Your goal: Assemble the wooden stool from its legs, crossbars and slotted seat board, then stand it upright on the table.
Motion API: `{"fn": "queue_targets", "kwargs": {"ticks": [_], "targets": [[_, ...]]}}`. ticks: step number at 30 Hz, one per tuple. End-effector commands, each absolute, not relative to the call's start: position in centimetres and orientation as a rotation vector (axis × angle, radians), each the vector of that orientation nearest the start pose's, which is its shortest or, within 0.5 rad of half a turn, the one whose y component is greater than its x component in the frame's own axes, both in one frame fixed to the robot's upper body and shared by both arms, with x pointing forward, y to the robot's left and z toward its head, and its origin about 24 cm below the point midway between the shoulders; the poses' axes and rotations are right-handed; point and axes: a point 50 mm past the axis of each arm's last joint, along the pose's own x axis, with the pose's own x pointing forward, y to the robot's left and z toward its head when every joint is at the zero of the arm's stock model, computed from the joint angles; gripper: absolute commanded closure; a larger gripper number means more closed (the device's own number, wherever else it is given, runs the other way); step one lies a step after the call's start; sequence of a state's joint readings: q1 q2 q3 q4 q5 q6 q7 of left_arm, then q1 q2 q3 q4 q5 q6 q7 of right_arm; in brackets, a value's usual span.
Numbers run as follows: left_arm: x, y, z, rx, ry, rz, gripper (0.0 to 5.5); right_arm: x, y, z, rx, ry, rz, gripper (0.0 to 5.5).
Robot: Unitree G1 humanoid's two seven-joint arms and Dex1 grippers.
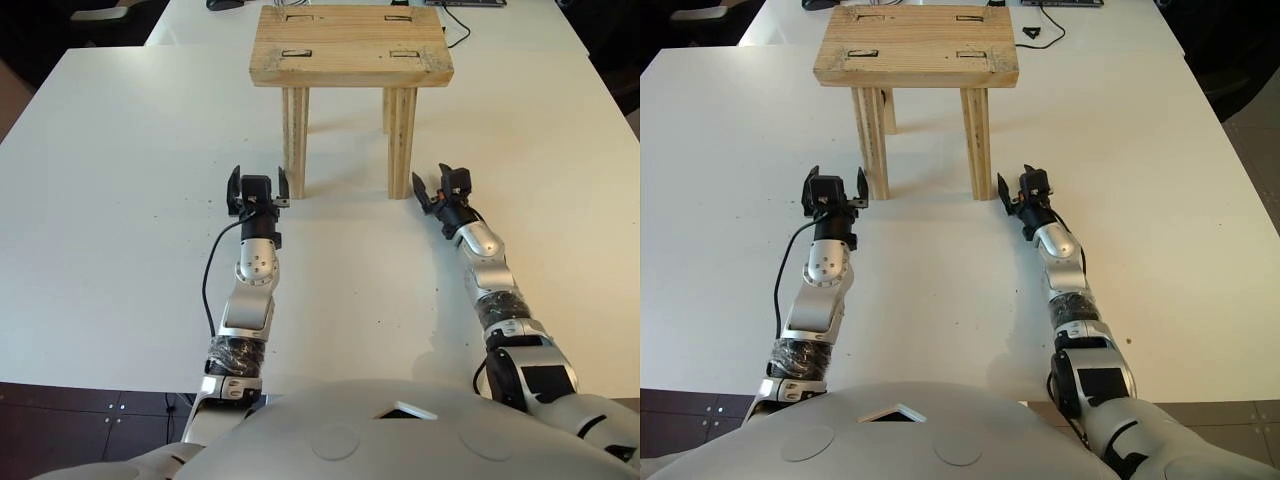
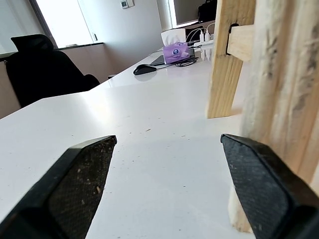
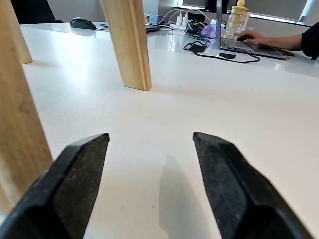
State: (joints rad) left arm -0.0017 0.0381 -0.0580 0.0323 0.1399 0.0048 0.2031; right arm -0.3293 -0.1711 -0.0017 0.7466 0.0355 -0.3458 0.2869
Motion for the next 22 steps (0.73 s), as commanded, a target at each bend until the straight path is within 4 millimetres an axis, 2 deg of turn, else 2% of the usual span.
{"fn": "queue_targets", "kwargs": {"ticks": [1,3,7,13,18,22], "targets": [[24.8,17.2,3.8,0.196,-0.003,0.221,1.62,30.5,-16.6,-0.9,-0.183,0.137,0.358,2.39],[24.1,17.7,3.7,0.172,-0.005,0.265,1.62,30.9,-16.5,-0.7,-0.186,0.138,0.38,2.39],[22.8,17.5,3.6,0.214,-0.003,0.255,1.62,31.0,-16.8,-0.5,-0.229,0.12,0.398,2.39],[23.0,19.3,3.8,0.22,0.017,0.314,1.62,31.4,-15.7,-0.1,-0.226,0.092,0.435,2.39],[23.1,19.9,3.2,0.194,0.053,0.358,1.62,31.7,-13.9,0.0,-0.235,0.08,0.478,2.39],[23.1,19.5,3.0,0.191,0.061,0.346,1.62,31.5,-12.1,-0.1,-0.231,0.062,0.532,2.39]]}}
